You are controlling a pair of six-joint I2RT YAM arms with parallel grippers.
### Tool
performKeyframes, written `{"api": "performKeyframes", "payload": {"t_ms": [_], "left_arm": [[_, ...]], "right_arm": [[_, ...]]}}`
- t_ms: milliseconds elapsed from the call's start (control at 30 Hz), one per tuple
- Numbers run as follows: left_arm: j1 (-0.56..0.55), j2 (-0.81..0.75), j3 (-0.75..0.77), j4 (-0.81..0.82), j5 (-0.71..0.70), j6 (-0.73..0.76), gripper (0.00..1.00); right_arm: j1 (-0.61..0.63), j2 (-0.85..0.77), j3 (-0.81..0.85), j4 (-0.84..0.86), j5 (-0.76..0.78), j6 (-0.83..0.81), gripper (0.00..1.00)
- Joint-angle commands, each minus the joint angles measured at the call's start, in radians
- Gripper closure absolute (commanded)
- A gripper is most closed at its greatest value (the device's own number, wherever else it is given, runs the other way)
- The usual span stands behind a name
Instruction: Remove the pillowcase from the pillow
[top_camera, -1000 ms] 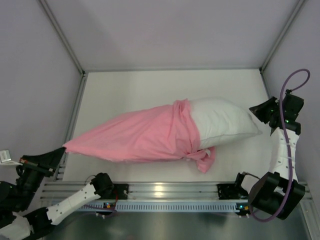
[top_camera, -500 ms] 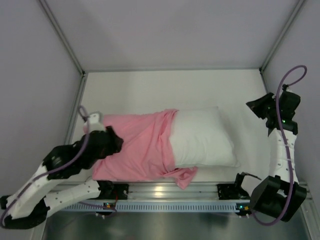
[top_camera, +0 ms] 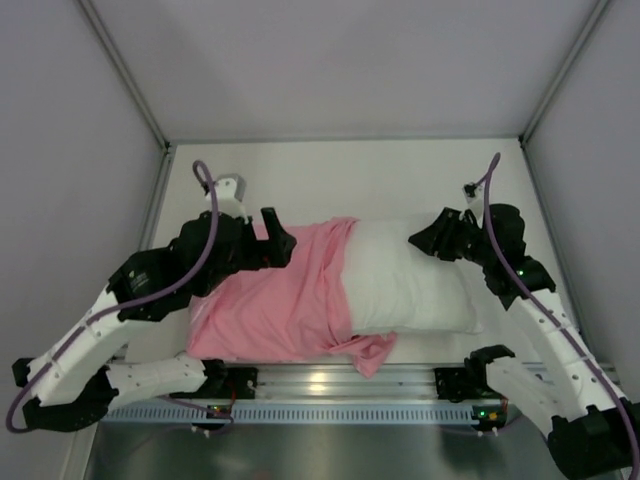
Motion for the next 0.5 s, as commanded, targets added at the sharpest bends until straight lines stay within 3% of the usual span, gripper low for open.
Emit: {"api": "performKeyframes", "payload": {"t_ms": [0, 167, 333, 467], "left_arm": [[-0.001, 0.238, 0.112, 0.129, 0.069, 0.125, 0.01], [-0.005, 0.584, 0.323, 0.129, 0.063, 0.215, 0.01], [0.002, 0.799, 0.462, 0.138, 0.026, 0.323, 0.01], [0.04, 0.937, 0.523, 0.094, -0.011, 0.322, 0.01]], "right_arm": [[0.091, -0.025, -0.021, 0.005, 0.023, -0.022, 0.59], [0.156, -0.032, -0.079, 0.011, 0.081, -0.003, 0.52], [0.159, -0.057, -0.082, 0.0, 0.083, 0.006, 0.49], [0.179, -0.063, -0.08, -0.026, 0.069, 0.003, 0.47]]}}
